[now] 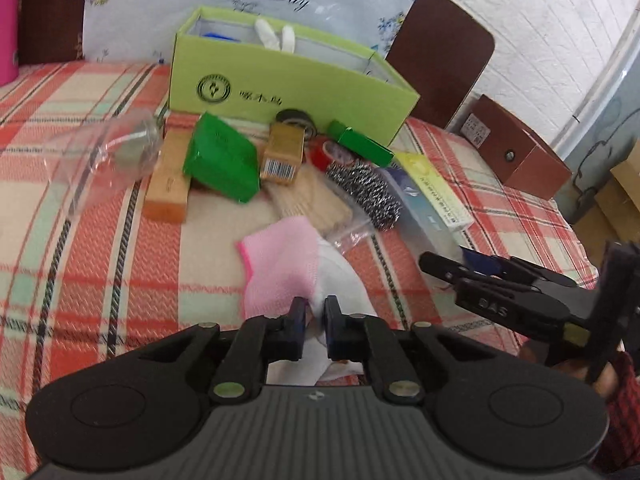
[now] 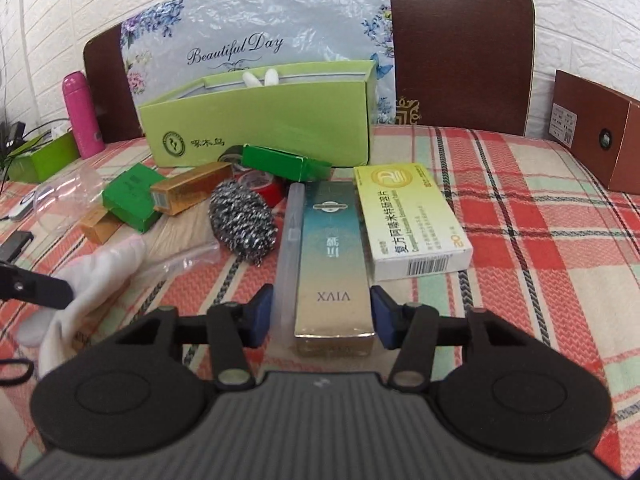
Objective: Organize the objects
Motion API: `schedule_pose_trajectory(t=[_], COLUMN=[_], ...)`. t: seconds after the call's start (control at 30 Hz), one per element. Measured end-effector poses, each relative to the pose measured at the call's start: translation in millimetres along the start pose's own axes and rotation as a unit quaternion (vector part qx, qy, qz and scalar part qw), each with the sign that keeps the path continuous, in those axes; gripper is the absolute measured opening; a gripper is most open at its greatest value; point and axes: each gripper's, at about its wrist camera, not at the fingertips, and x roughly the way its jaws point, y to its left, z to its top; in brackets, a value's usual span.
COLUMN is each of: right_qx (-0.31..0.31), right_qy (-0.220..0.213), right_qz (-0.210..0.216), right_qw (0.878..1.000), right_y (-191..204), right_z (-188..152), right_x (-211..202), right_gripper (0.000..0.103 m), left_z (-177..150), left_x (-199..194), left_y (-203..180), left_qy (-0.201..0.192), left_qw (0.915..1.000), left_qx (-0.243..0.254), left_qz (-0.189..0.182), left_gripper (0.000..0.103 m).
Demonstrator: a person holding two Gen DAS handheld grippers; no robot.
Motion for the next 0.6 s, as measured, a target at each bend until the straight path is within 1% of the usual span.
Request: schedule_pose_trajectory(t=[0.03,0.07,0.1,0.13,0.17,0.2,0.23,0.3,0.33,0.4,0.43,0.53,0.57,0.6], right_qx=[-0.005,-0.009,-0.01,-0.008,-0.007,-0.01,-0.015,-0.032,-0.041,-0.058,-0.069,-0.091,-0.095,-0.101], right_qy=[0.004,0.007,0.01,0.014,0.017,0.019,0.014,-0.004,-0.016,-0.033,-0.035,-0.008,-0.014,-0.009], right_qz=[0.004,0.008,0.011,0.015,0.018,0.014,0.004,-0.014,-0.015,-0.005,0.005,0.016,0.018,0.025], right_qw=[1.0,1.0,1.0,1.0,1.0,1.0,1.0,0.999,0.999,0.998,0.997,0.996,0.995,0.995], right_y=[0,0,-1,-3,-5,-6,-6,-1,3,12,17,30,34,38], right_z=[-2,-5,-8,-12,-15,-17,-18,-17,-14,-8,-6,-5,-7,-7], right_x=[-5,-10,-15,-20,-24,-29,-34,-43,-48,-51,-50,-31,-29,-27], right_gripper=[0.05,0.05,0.05,0.05,0.05,0.05,0.052,0.053,0.053,0.048,0.043,0.031,0.031,0.031], left_z=[0,0,0,-1,-1,-2,-2,0,1,2,1,0,-1,-1], left_x=[1,2,3,3,3,3,4,9,10,13,14,15,15,14], left_y=[-1,-2,-5,-7,-10,-12,-14,-17,-18,-19,-19,-19,-18,-17], left_qy=[-0.001,-0.004,-0.01,-0.019,-0.03,-0.04,-0.042,-0.036,-0.034,-0.034,-0.035,-0.038,-0.037,-0.036], left_qw=[1.0,1.0,0.9998,0.9996,0.999,0.9982,0.9978,0.9981,0.9984,0.9987,0.9986,0.9985,0.9987,0.9988], left_qx=[-0.003,-0.003,0.001,0.006,0.011,0.017,0.024,0.028,0.025,0.023,0.023,0.025,0.024,0.023], left_qz=[0.003,0.008,0.014,0.022,0.032,0.041,0.044,0.041,0.038,0.031,0.032,0.03,0.027,0.024], left_gripper=[0.023,0.04,0.05,0.071,0.077,0.078,0.078,0.078,0.077,0.078,0.078,0.077,0.075,0.074])
